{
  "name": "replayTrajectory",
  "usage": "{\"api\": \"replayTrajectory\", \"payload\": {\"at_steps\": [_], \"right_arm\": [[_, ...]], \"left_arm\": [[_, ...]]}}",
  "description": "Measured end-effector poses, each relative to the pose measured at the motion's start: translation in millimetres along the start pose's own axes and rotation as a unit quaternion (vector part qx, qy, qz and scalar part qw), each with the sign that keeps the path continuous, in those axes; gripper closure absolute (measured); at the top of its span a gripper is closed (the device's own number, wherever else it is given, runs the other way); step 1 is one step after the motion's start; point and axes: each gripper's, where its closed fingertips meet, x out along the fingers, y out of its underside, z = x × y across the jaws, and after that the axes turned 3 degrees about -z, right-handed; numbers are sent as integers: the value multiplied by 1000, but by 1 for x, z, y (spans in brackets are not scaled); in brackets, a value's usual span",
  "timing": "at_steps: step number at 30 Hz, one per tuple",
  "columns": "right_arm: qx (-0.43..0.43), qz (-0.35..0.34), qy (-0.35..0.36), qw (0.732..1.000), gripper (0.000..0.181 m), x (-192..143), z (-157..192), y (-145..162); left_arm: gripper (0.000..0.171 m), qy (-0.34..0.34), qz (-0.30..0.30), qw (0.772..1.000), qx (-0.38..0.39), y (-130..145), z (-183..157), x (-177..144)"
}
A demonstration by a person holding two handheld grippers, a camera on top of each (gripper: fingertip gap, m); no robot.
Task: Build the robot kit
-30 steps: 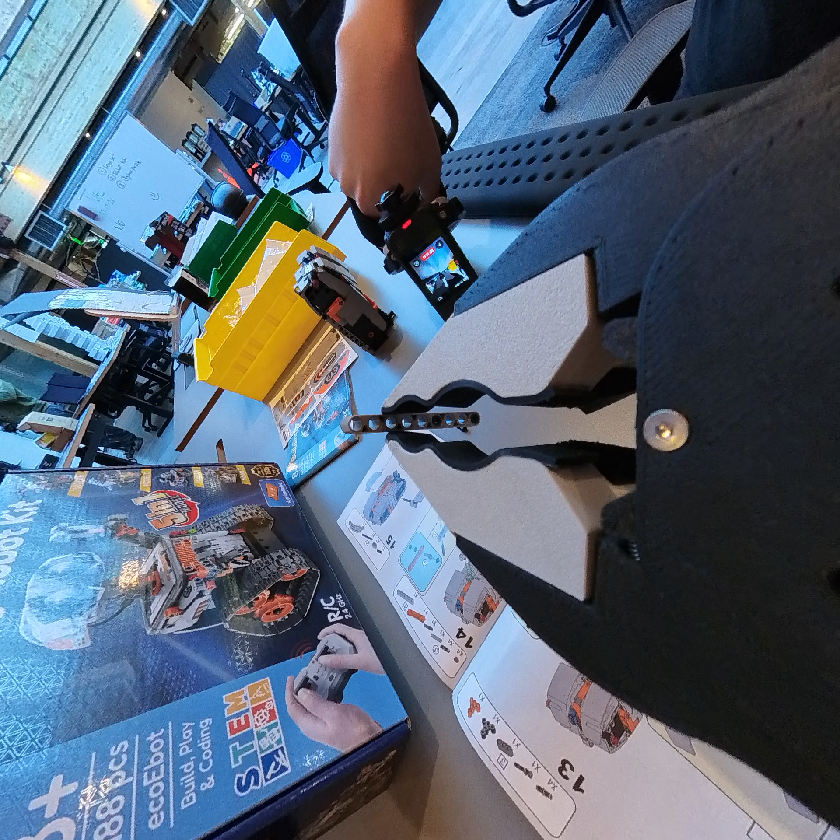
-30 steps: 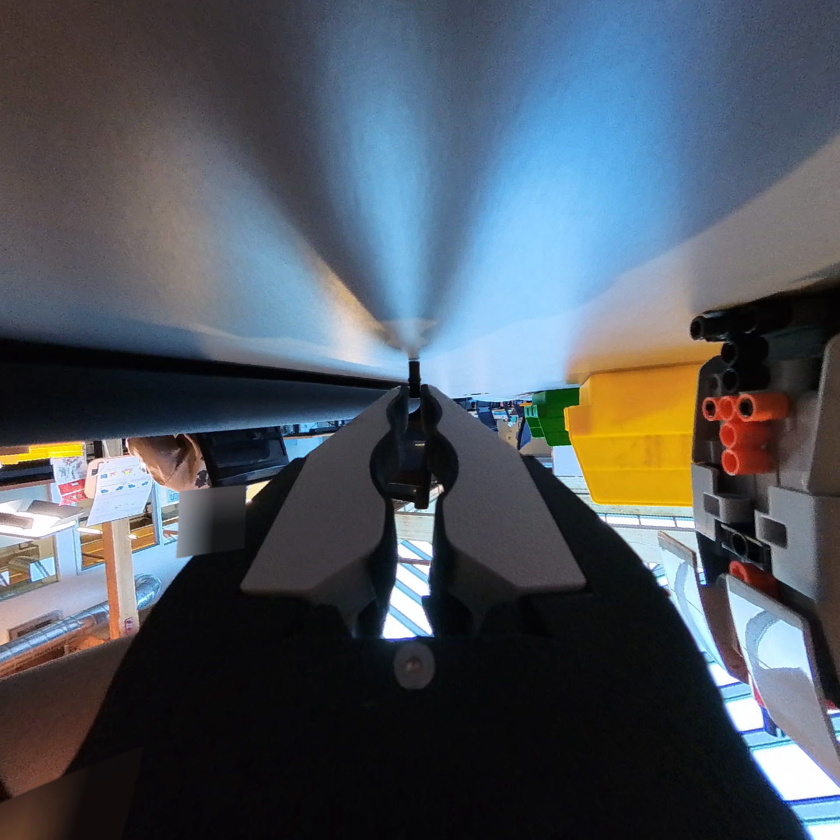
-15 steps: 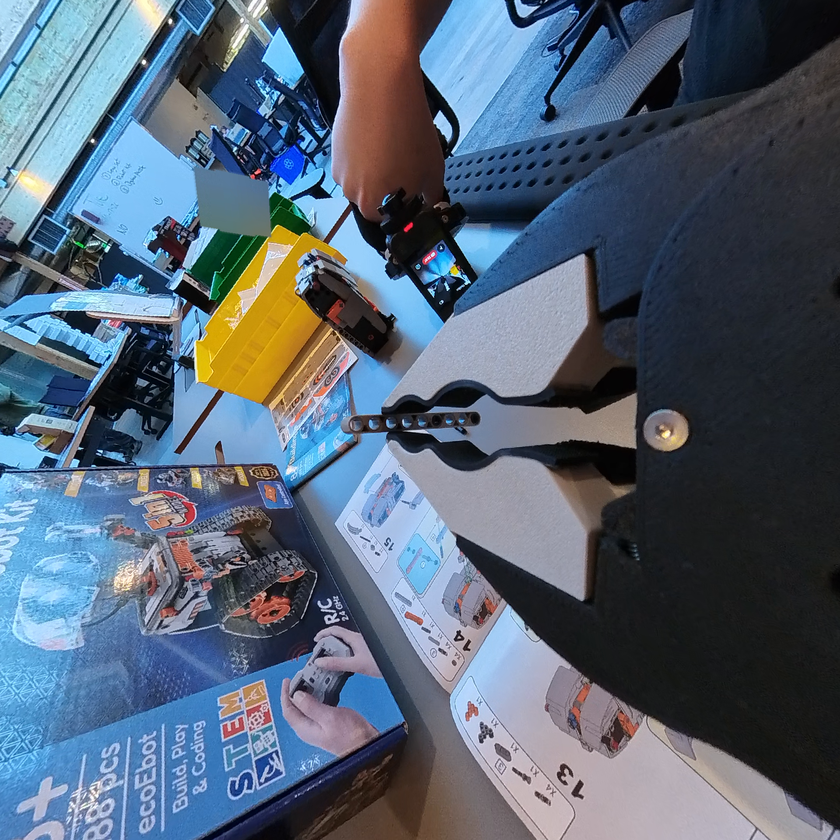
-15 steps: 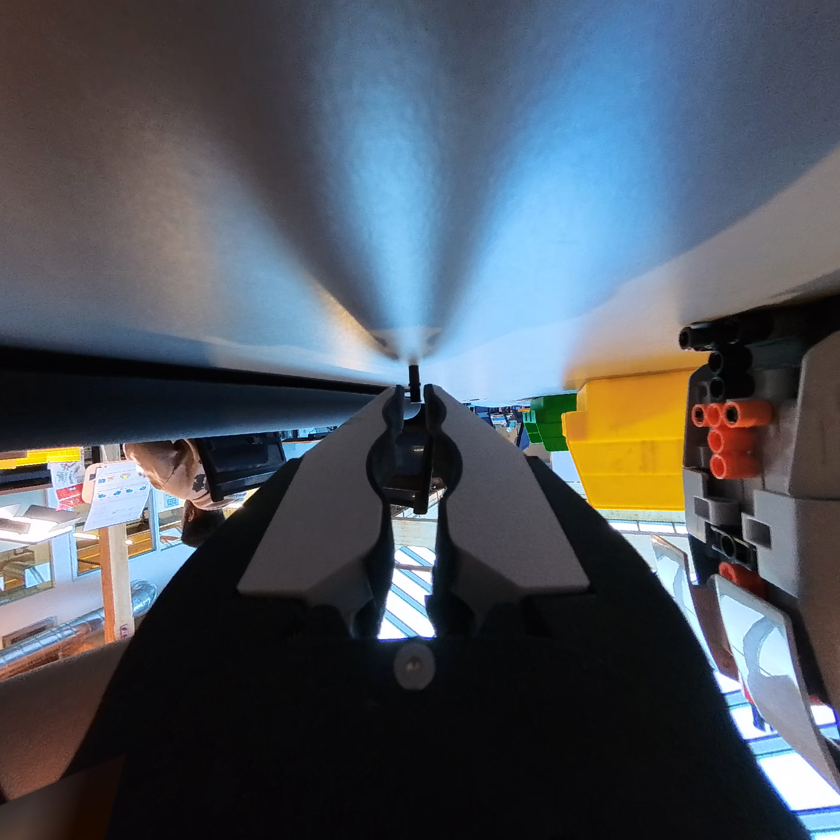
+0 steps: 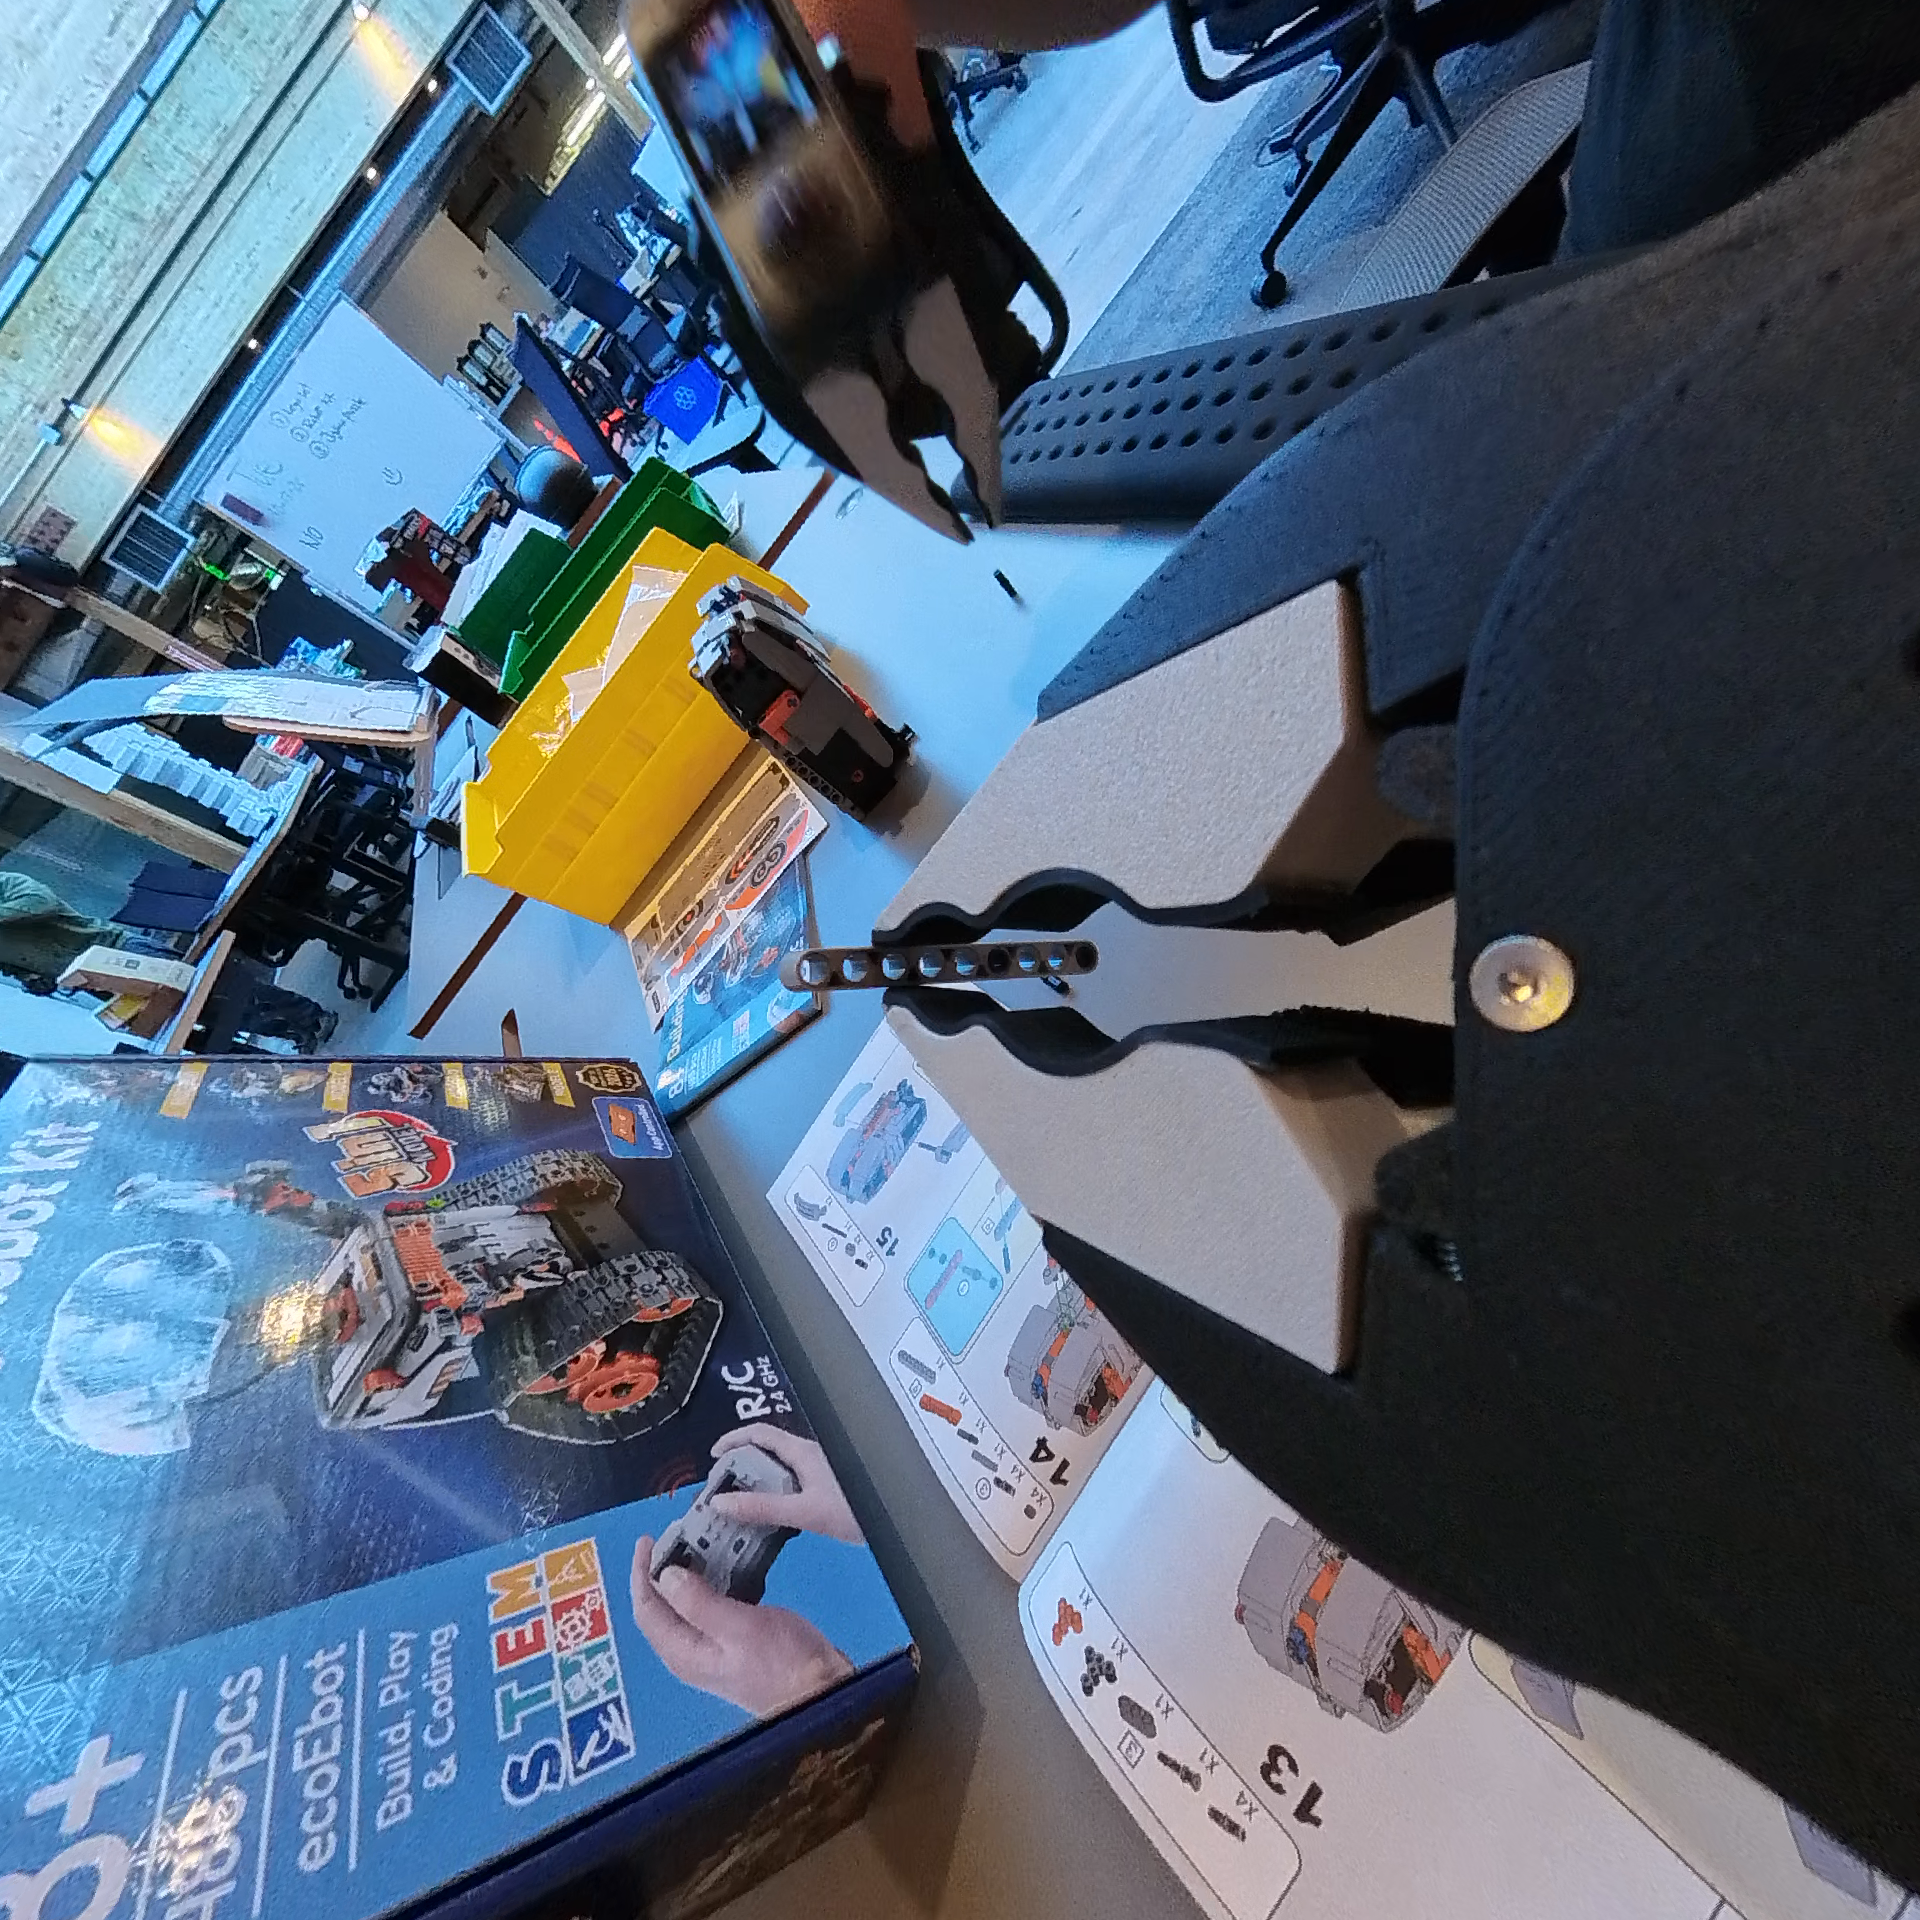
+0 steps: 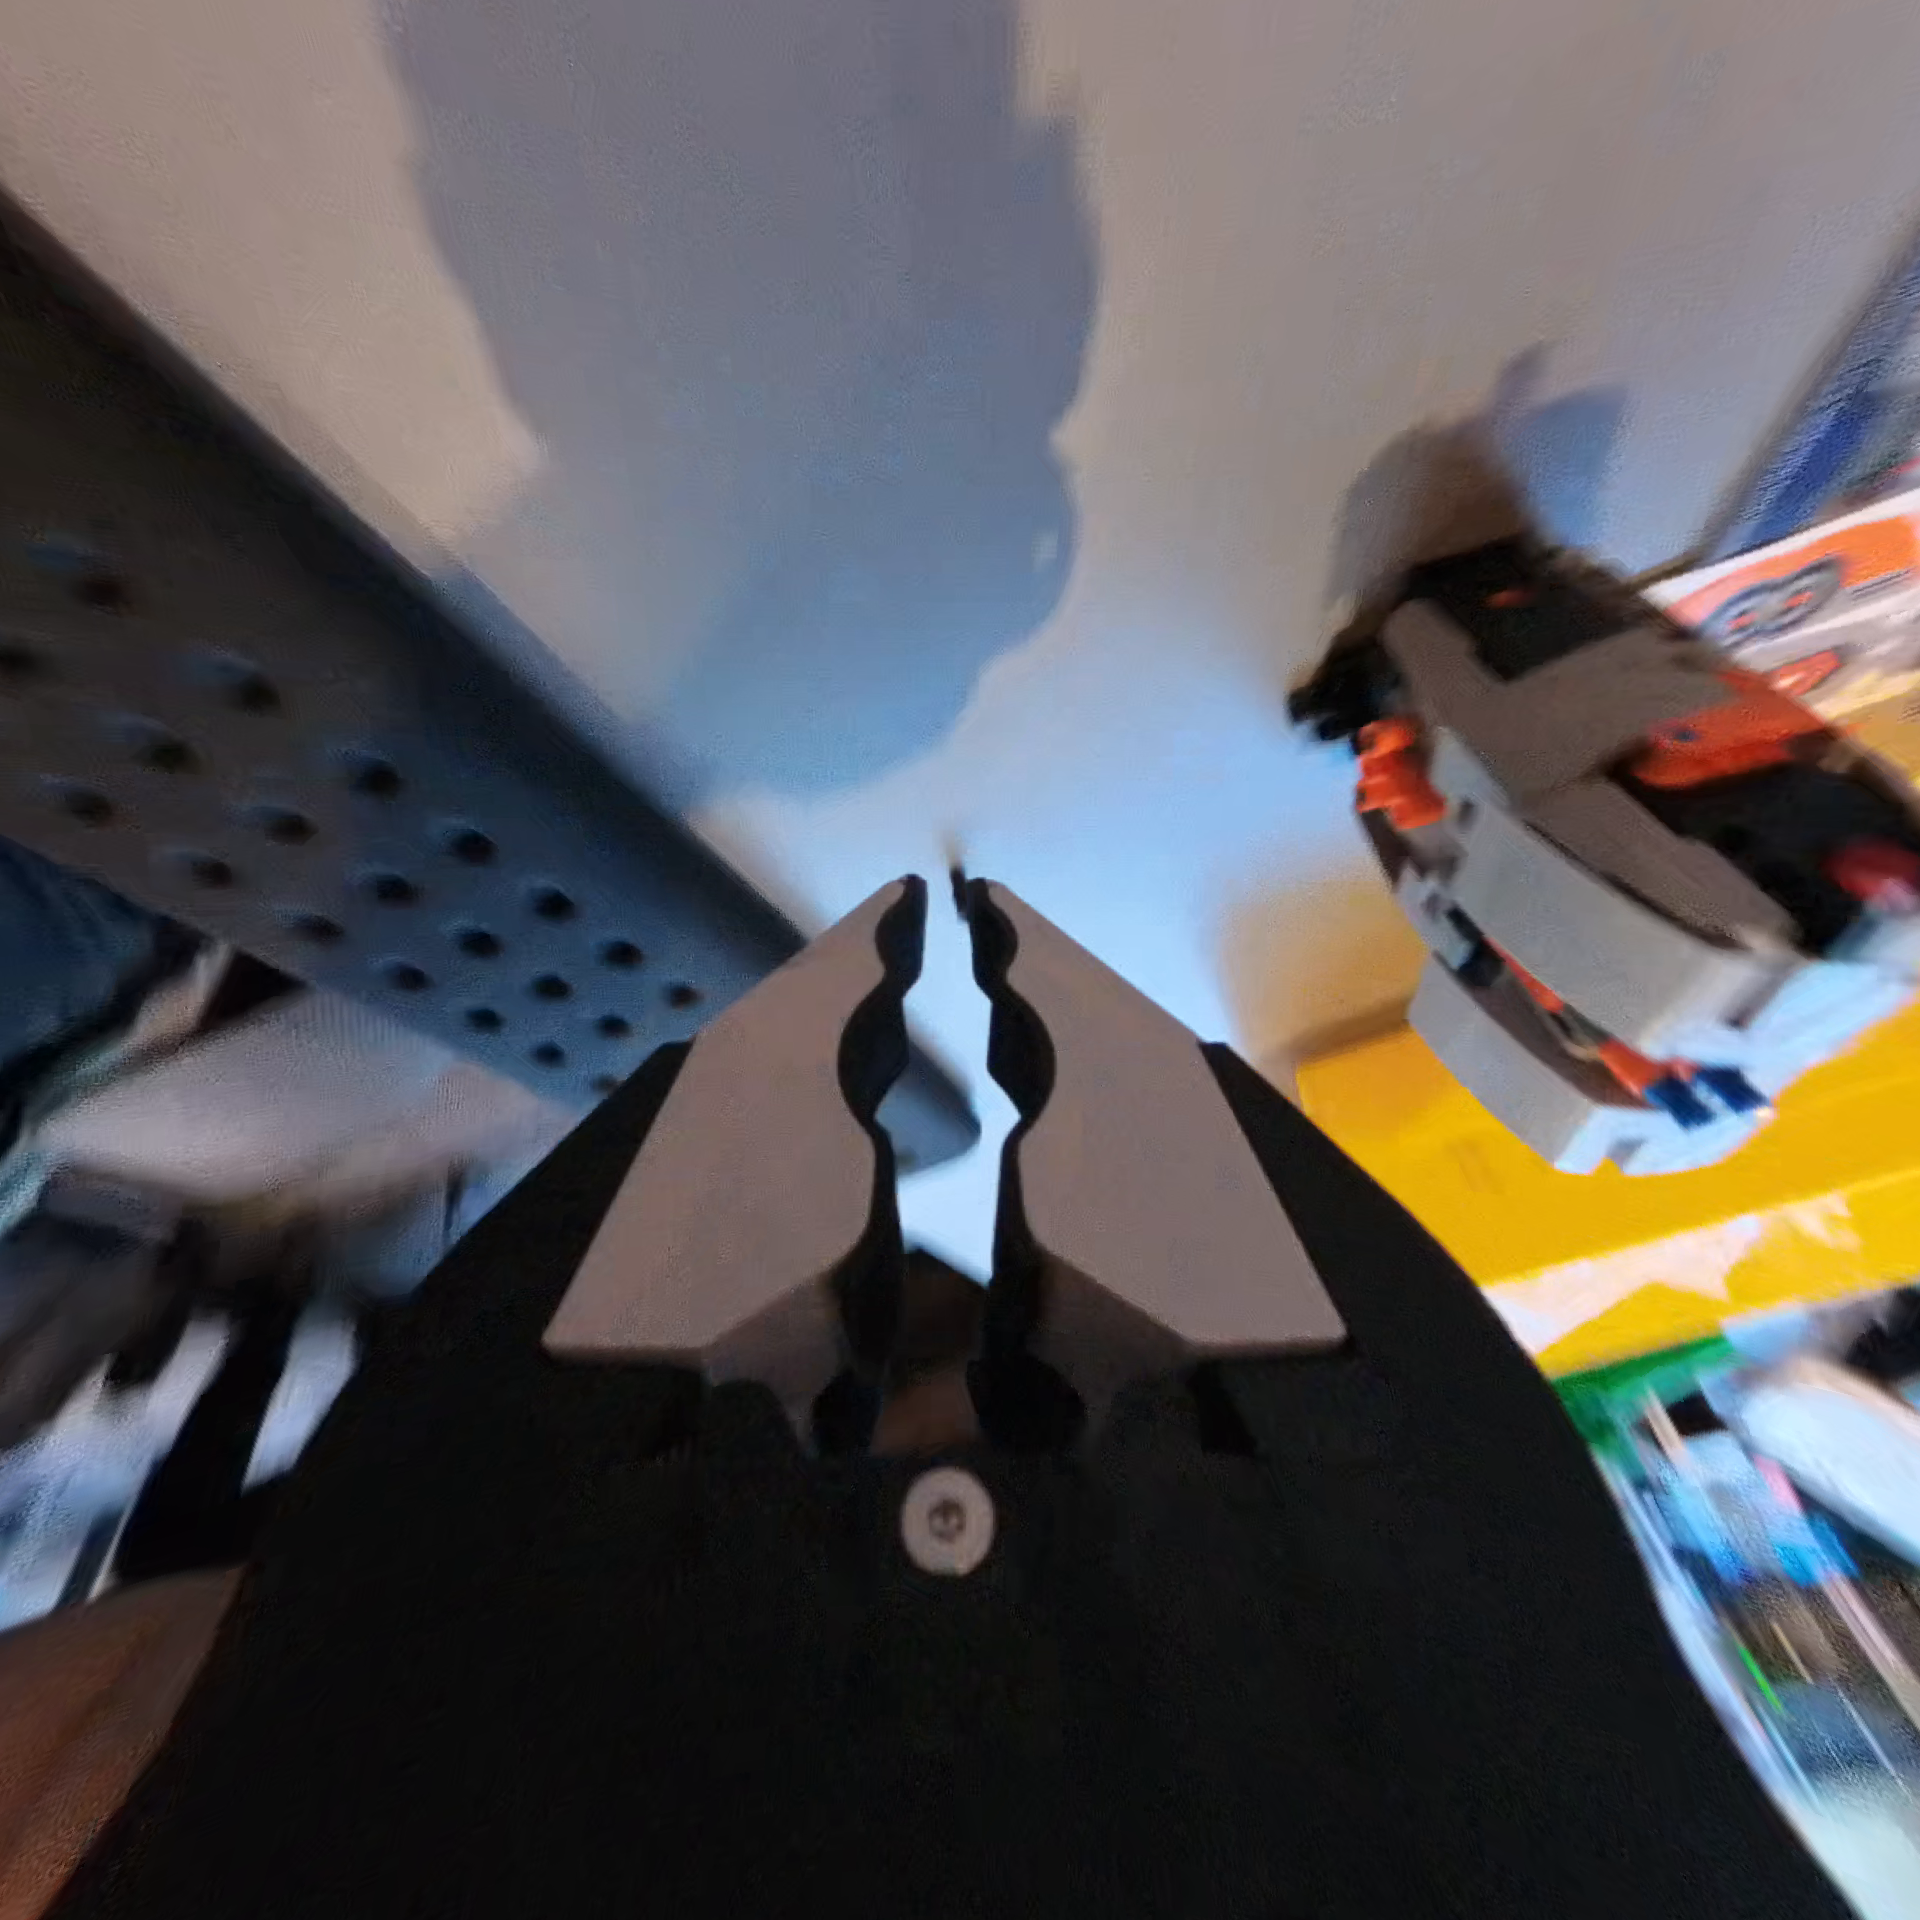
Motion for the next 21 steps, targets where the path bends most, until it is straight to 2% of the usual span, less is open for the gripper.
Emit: {"api": "replayTrajectory", "payload": {"at_steps": [2, 3, 4, 6, 7, 9, 12, 17, 21], "right_arm": [[28, -166, 7, 986, 160, -18, -3, -10], [42, -250, 12, 967, 154, -28, -5, -11], [59, -320, 23, 945, 155, -37, -10, -7], [94, -416, 46, 903, 147, -43, -20, 10], [106, -445, 50, 888, 149, -41, -22, 20], [129, -457, 30, 879, 153, -24, -21, 37], [122, -416, 0, 901, 159, 9, -12, 50], [62, -374, -6, 925, 164, 30, -3, 47], [50, -339, -19, 939, 166, 45, -2, 46]], "left_arm": [[168, 0, -4, 1000, -2, -1, 1, -1], [168, 1, -8, 1000, -4, -3, 1, -2], [168, 2, -11, 1000, -6, -4, 1, -3], [168, 4, -16, 1000, -10, -5, 1, -3], [168, 5, -17, 1000, -13, -5, 2, -3], [168, 7, -17, 1000, -17, -4, 2, -3], [168, 5, -16, 1000, -18, -3, 3, -3], [168, 1, -12, 1000, -18, -2, 4, -2], [168, 1, -6, 1000, -20, 1, 5, -1]]}}
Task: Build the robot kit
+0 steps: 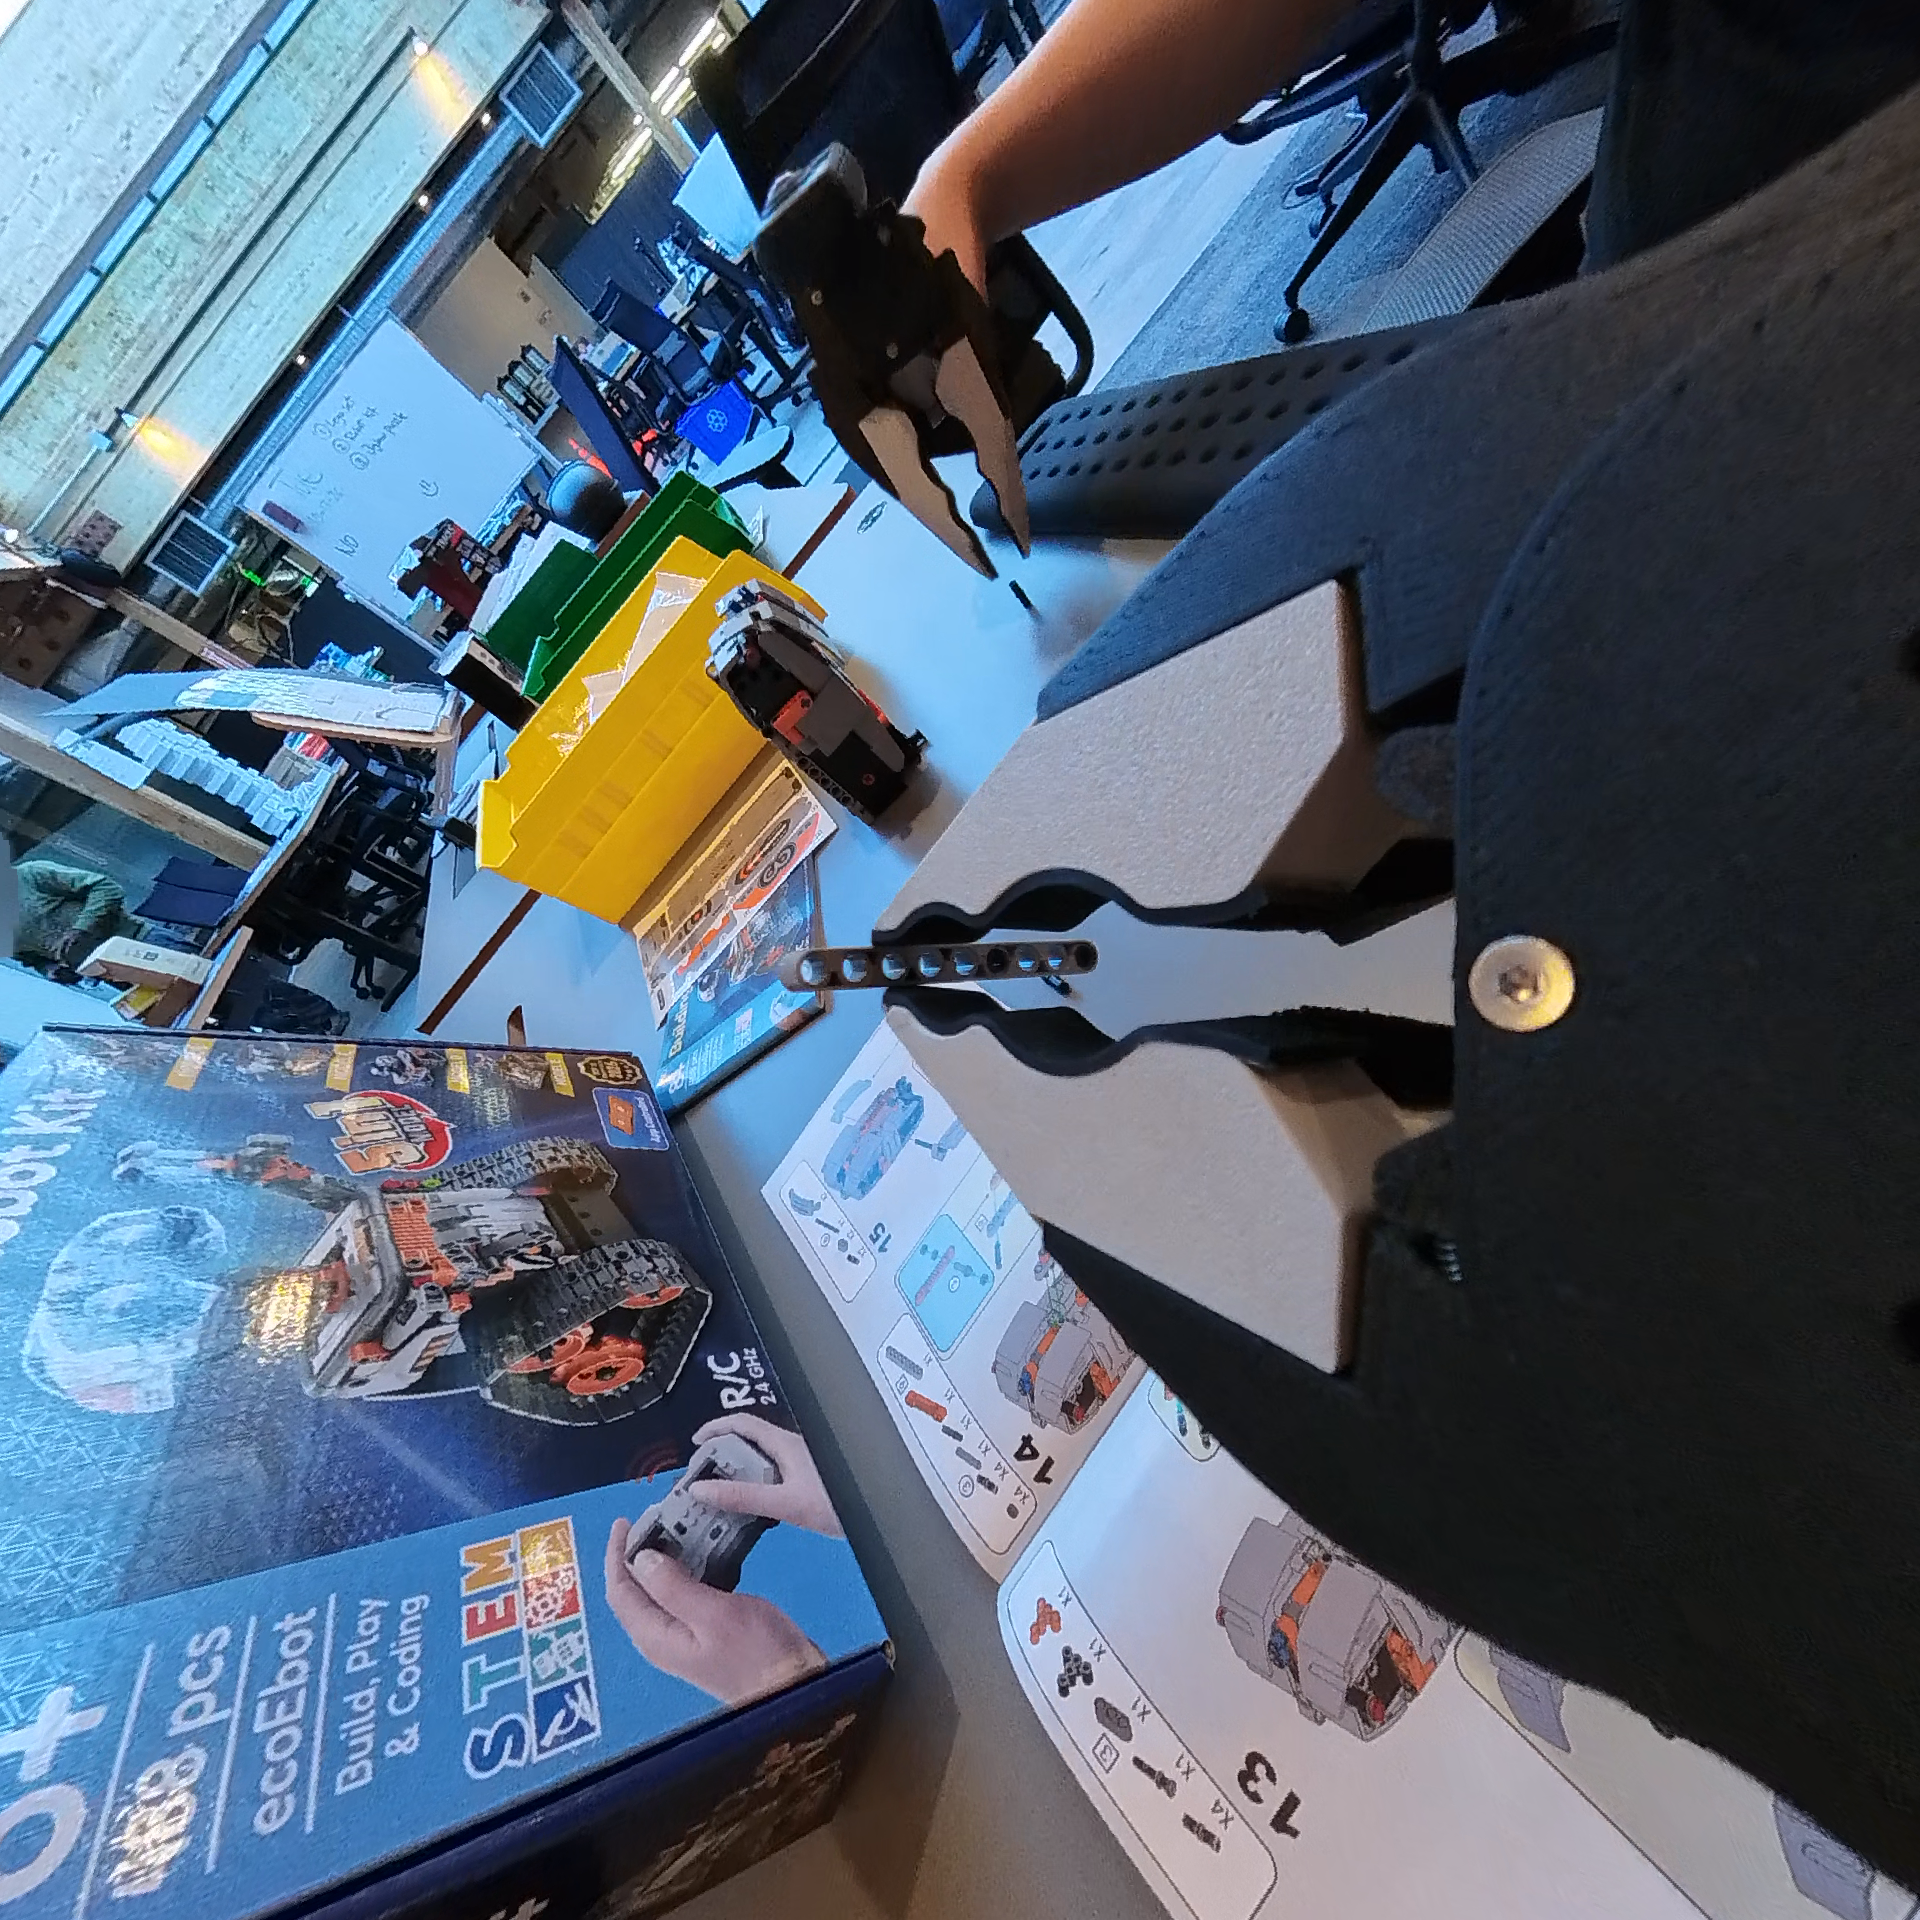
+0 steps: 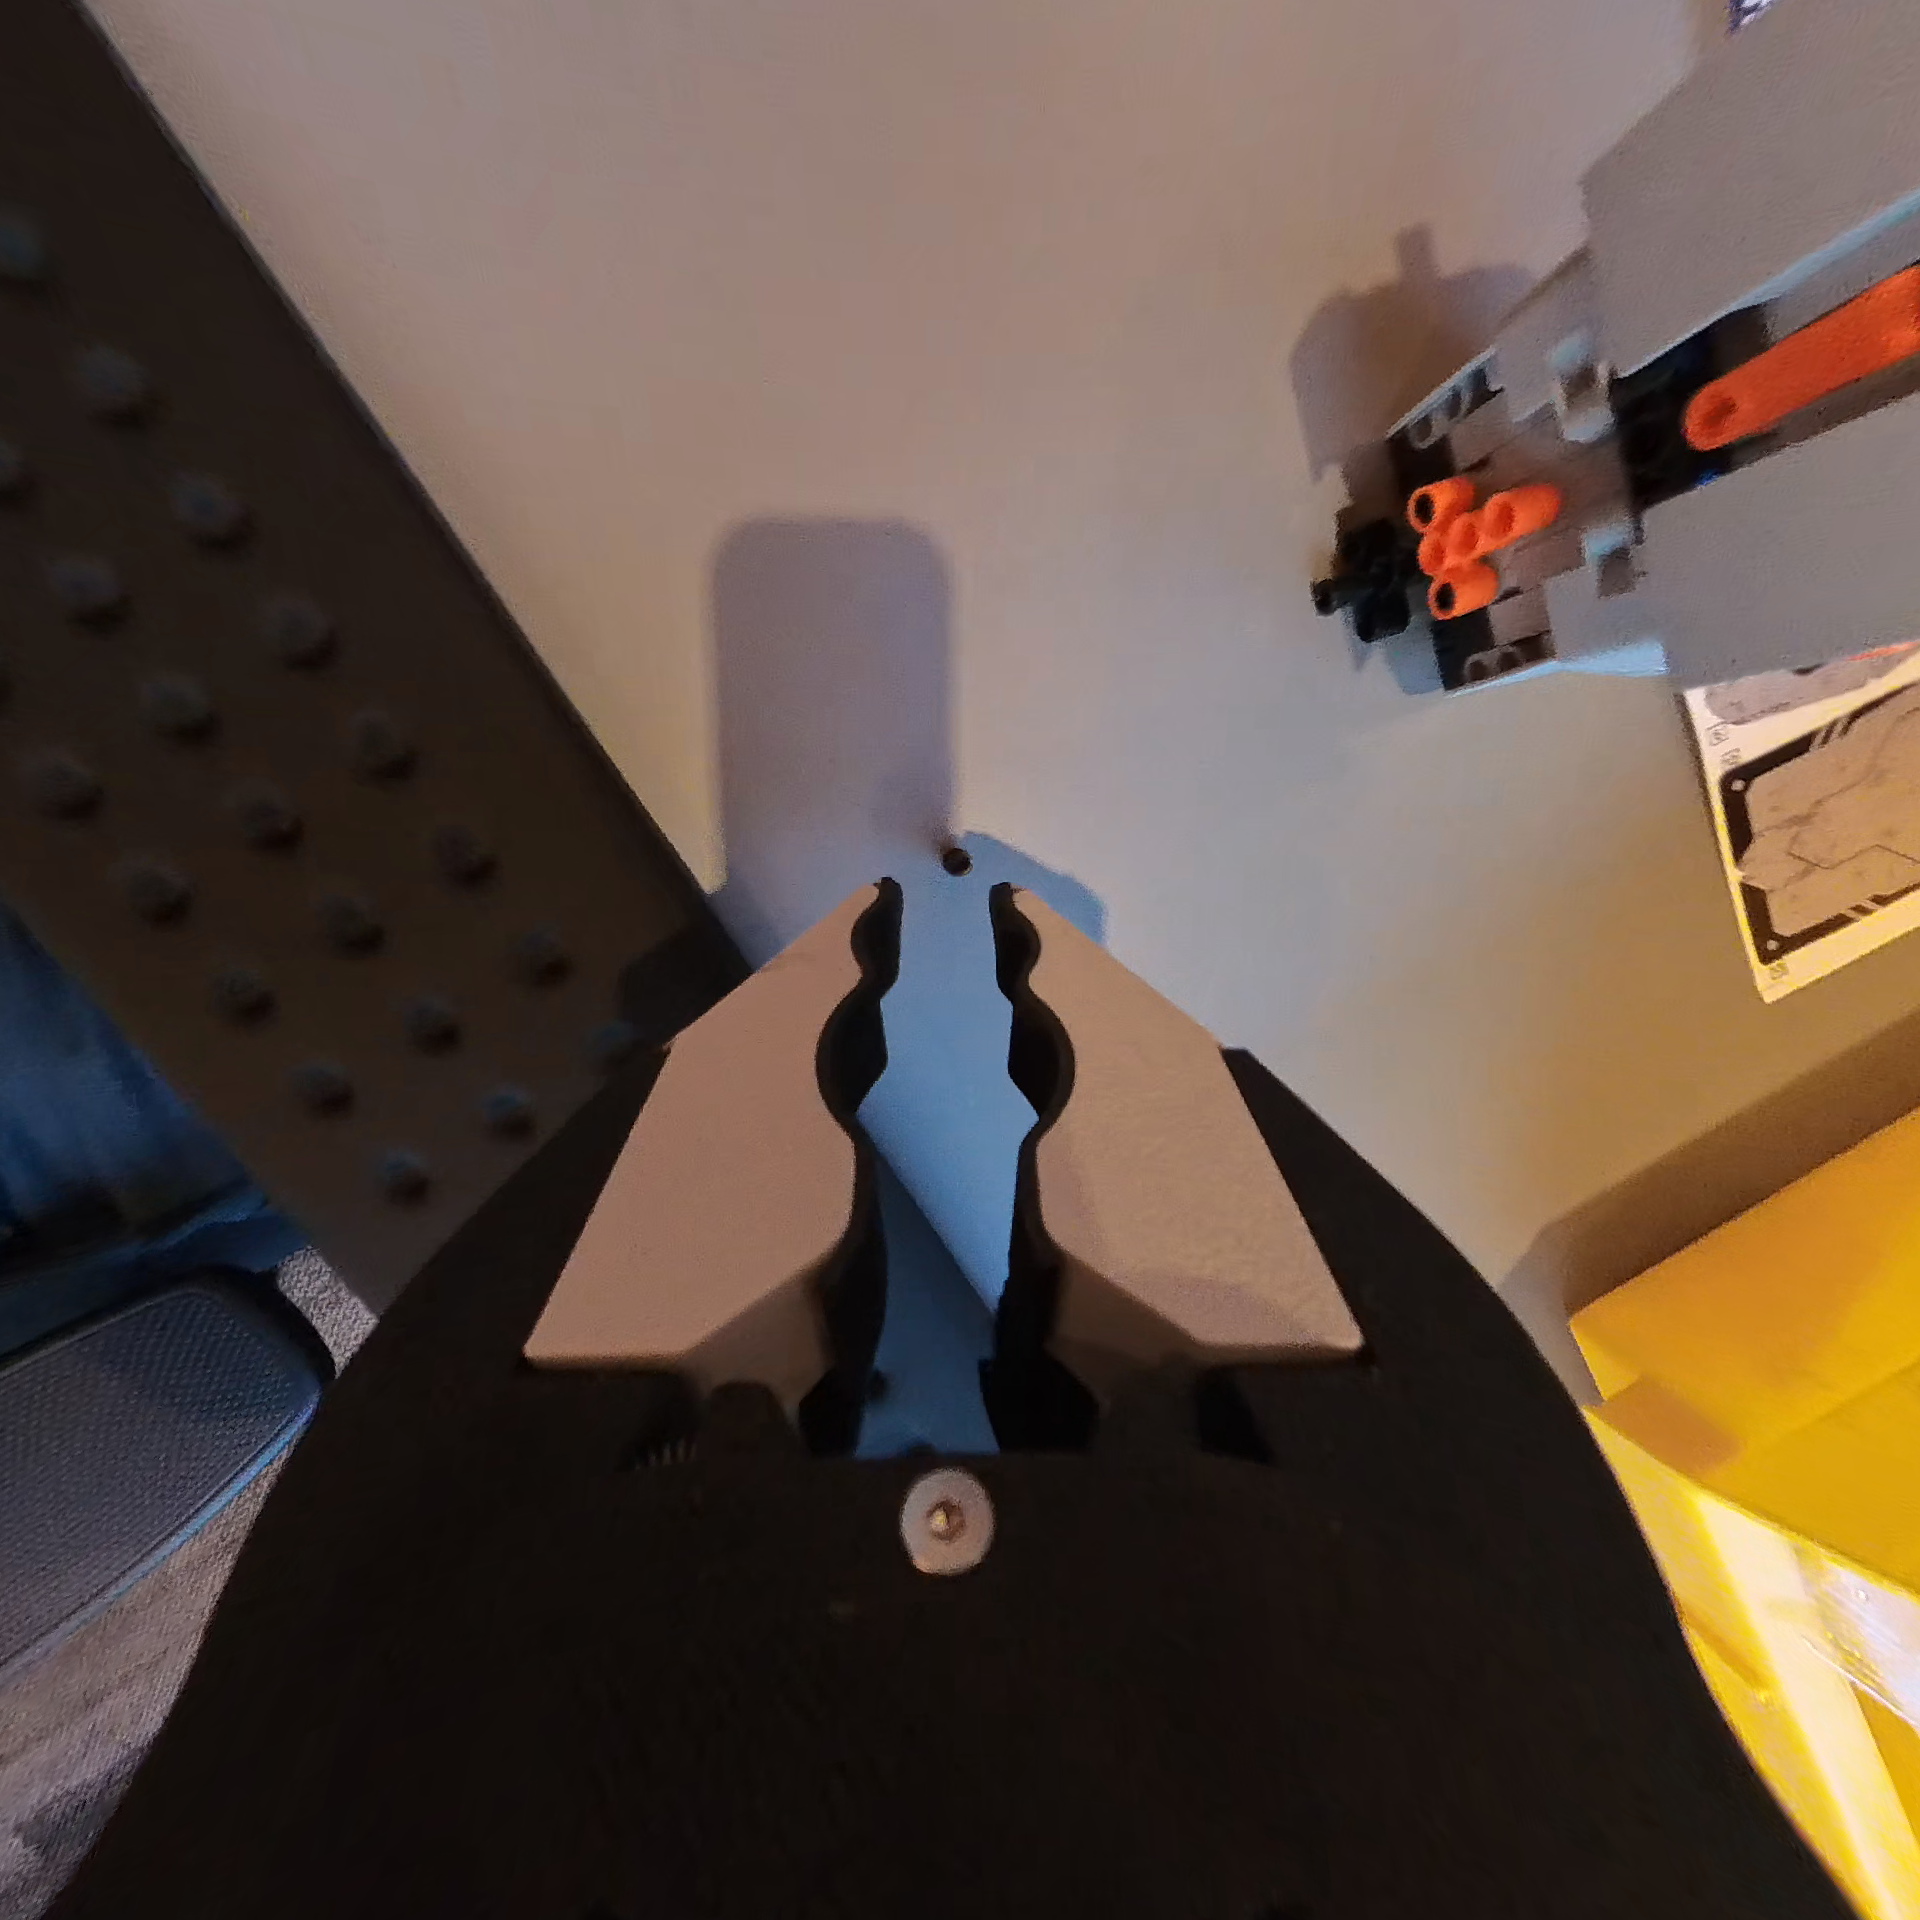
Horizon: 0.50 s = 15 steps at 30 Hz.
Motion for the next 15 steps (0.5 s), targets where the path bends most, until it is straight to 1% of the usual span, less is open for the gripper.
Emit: {"api": "replayTrajectory", "payload": {"at_steps": [3, 15], "right_arm": [[-13, 15, -1, 1000, 168, 4, -1, 3], [-21, 25, -11, 999, 170, 10, -3, 2]], "left_arm": [[168, -3, 7, 1000, -2, 3, 2, 1], [168, -2, 15, 1000, -5, 6, 2, 3]]}}
